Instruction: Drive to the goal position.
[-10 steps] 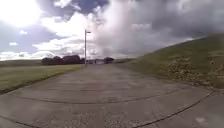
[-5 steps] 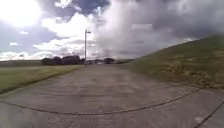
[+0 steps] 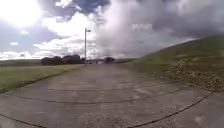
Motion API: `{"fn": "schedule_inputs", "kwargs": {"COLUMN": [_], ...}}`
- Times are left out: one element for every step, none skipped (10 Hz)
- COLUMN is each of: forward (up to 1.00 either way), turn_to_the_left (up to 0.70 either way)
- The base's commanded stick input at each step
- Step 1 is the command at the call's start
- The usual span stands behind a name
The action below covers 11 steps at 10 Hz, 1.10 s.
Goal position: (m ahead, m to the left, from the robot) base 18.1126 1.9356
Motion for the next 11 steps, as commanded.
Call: {"fn": "schedule_inputs", "kwargs": {"forward": [0.7,0.7,0.7,0.7,0.7,0.7,0.7,0.7,0.7,0.7,0.7], "turn_to_the_left": [-0.35,-0.28,-0.12,0.0,0.0,0.0,0.0,0.0,0.0,0.0,0.0]}}
